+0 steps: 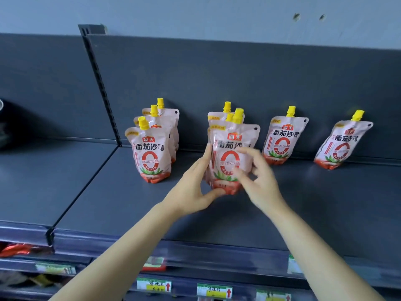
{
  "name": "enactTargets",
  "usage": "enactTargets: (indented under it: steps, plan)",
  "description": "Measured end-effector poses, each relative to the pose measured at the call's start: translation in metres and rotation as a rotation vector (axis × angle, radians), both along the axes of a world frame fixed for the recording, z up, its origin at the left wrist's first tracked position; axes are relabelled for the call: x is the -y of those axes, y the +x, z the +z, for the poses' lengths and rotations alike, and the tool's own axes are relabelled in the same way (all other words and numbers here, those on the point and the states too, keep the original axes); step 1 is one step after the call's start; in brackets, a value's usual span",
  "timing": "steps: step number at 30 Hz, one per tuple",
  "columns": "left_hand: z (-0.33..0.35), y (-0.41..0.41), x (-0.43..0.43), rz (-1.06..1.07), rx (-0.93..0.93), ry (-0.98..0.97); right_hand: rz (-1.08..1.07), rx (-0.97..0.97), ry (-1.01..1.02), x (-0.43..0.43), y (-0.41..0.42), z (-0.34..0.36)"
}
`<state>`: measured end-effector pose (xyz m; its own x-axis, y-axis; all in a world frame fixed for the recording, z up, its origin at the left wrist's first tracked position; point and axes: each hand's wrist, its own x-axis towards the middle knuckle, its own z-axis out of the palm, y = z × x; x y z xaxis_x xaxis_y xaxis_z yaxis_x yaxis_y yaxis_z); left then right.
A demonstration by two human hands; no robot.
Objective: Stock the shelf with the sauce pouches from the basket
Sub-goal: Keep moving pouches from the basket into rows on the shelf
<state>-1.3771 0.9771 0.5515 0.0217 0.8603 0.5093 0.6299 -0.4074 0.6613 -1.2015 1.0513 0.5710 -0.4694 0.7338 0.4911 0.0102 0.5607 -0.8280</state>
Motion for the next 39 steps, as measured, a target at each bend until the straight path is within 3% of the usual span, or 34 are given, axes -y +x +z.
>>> enactTargets:
  steps: [3, 7, 11, 15, 18, 23, 25, 34, 39]
  plan:
    - [0.027, 0.013, 0.015, 0.046, -0.094, 0.218, 0.066, -0.108, -0.107, 0.006, 0.011, 0.040]
    - [0.049, 0.021, 0.015, 0.164, -0.622, 0.725, 0.136, -0.147, -0.206, 0.014, 0.015, 0.070]
    - [0.058, 0.023, 0.014, 0.118, -0.728, 0.802, 0.154, -0.218, -0.204, 0.021, 0.015, 0.080]
    - [0.062, 0.038, 0.017, 0.251, -0.506, 0.795, 0.103, -0.269, -0.279, 0.029, 0.005, 0.079]
    - [0.062, 0.048, 0.023, 0.269, -0.266, 0.683, 0.075, -0.320, -0.365, 0.033, -0.002, 0.077]
    - [0.068, 0.046, 0.034, 0.093, 0.386, 0.269, 0.103, -0.450, -0.557, 0.030, -0.001, 0.090]
    - [0.072, 0.042, 0.038, 0.002, 0.563, 0.114, 0.142, -0.478, -0.608, 0.028, -0.001, 0.094]
    - [0.074, 0.034, 0.038, -0.046, 0.702, 0.009, 0.163, -0.497, -0.626, 0.024, -0.009, 0.094]
    - [0.070, 0.021, 0.037, -0.038, 0.514, -0.023, 0.248, -0.518, -0.605, 0.019, -0.010, 0.081]
